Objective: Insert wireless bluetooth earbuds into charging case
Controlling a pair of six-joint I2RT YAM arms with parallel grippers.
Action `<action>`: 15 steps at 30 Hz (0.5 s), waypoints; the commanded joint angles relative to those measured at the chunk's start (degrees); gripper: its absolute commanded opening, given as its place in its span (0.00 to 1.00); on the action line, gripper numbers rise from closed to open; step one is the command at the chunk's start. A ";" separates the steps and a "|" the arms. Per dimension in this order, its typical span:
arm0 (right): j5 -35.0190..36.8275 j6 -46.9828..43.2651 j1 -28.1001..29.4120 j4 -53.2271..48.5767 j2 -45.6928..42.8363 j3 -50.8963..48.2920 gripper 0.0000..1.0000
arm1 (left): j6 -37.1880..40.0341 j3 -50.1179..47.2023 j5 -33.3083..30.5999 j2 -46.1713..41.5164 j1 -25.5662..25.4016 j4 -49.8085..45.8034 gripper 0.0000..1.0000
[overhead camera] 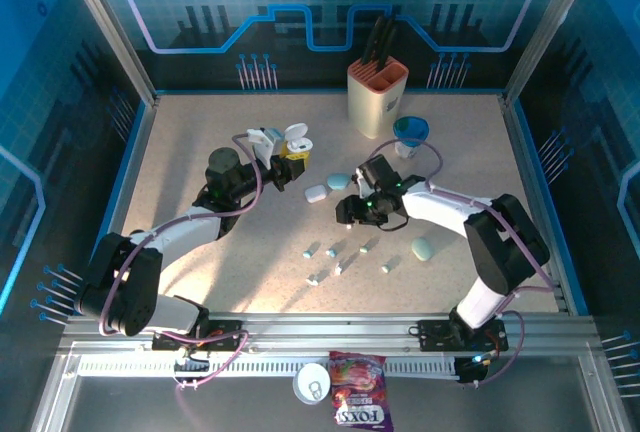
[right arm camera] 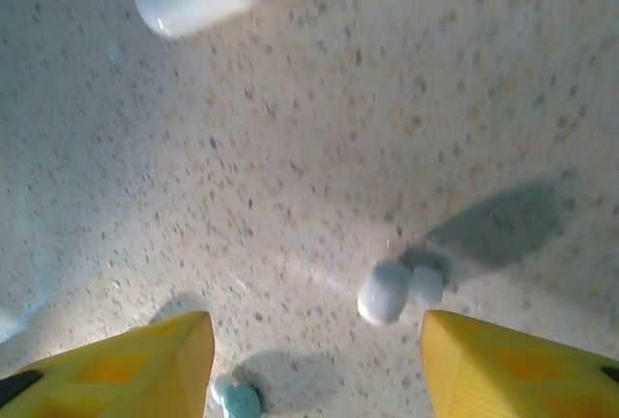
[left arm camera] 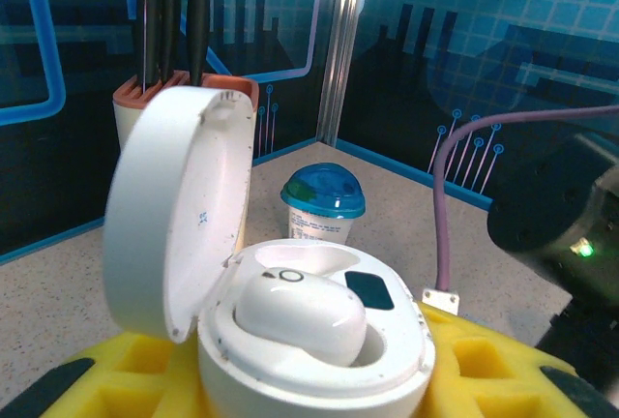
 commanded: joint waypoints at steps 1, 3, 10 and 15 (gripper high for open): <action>-1.44 -4.54 -1.32 -2.12 4.55 4.70 0.60 | 0.17 0.72 0.73 0.36 -0.35 2.19 0.36; -2.41 -5.15 -1.81 -1.81 7.31 6.31 0.61 | 0.23 0.63 0.69 0.08 -0.36 1.95 0.36; -7.13 -4.45 -3.09 1.38 11.67 5.99 0.60 | -0.04 1.07 0.26 -0.36 -0.35 2.12 0.36; -9.54 -2.34 -3.40 4.18 9.26 0.29 0.59 | 0.49 1.31 -0.06 -0.12 -0.33 2.08 0.36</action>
